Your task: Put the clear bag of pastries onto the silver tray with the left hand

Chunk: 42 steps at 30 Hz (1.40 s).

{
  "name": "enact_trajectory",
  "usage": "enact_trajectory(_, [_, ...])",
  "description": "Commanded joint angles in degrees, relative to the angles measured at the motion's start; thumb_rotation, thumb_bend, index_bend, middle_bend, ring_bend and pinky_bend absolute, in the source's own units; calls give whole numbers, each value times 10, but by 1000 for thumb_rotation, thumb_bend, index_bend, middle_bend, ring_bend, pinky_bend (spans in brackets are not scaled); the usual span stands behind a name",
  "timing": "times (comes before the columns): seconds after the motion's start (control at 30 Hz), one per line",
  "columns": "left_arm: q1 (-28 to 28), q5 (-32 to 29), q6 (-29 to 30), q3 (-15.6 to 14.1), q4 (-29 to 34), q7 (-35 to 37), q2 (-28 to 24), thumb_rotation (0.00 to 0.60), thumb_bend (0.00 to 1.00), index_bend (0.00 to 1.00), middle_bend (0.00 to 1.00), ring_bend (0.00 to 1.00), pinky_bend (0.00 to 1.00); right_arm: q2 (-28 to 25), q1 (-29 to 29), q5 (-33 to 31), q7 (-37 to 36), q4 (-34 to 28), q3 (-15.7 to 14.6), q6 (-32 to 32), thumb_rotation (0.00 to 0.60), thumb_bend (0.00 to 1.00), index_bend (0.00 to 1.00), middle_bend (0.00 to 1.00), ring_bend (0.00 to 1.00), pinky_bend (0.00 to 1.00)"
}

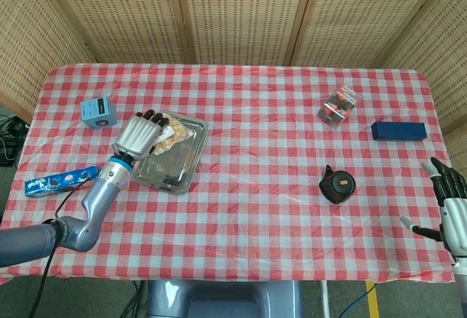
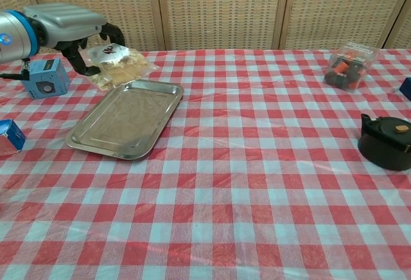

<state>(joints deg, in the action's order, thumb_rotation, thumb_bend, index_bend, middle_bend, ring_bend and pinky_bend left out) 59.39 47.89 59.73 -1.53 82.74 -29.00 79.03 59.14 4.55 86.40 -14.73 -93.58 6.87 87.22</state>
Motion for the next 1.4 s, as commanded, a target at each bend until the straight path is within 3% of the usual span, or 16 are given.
enact_trajectory(0.03, [-16, 13, -9, -4, -18, 16, -1, 600, 416, 446, 201, 179, 348, 1, 0, 2, 5, -2, -1, 2, 600, 53, 0, 0, 0, 0])
enact_trajectory(0.47, [-31, 12, -65, 16, -98, 25, 79, 600, 414, 436, 201, 179, 346, 5, 1, 12, 22, -6, -7, 2, 600, 53, 0, 0, 0, 0])
enact_trajectory(0.53, [-30, 10, -71, 20, -109, 20, 92, 600, 407, 399, 174, 155, 318, 6, 1, 14, 22, -7, -8, 3, 600, 53, 0, 0, 0, 0])
enact_trajectory(0.6, [-29, 7, -79, 22, -122, 12, 105, 600, 379, 302, 85, 70, 222, 6, 1, 16, 23, -7, -9, 4, 600, 52, 0, 0, 0, 0])
enact_trajectory(0.7, [-28, 3, -92, 26, -130, 6, 116, 600, 247, 156, 3, 1, 107, 6, 1, 16, 23, -6, -9, 4, 600, 53, 0, 0, 0, 0])
enact_trajectory(0.8, [-30, 2, -94, 31, -136, -2, 125, 600, 147, 48, 0, 0, 32, 6, 1, 14, 22, -6, -9, 3, 600, 53, 0, 0, 0, 0])
enact_trajectory(0.93, [-36, -12, -73, 41, -137, -25, 131, 600, 83, 0, 0, 0, 0, 6, 1, 13, 22, -5, -8, 5, 600, 53, 0, 0, 0, 0])
enact_trajectory(1.23, [-70, -15, -16, 73, -40, -11, 64, 600, 81, 0, 0, 0, 0, 8, 2, 11, 27, -4, -8, 3, 600, 53, 0, 0, 0, 0])
enact_trajectory(1.4, [-127, 24, 65, 68, 85, 12, -20, 600, 81, 0, 0, 0, 0, 9, 2, 7, 33, -3, -7, 2, 600, 53, 0, 0, 0, 0])
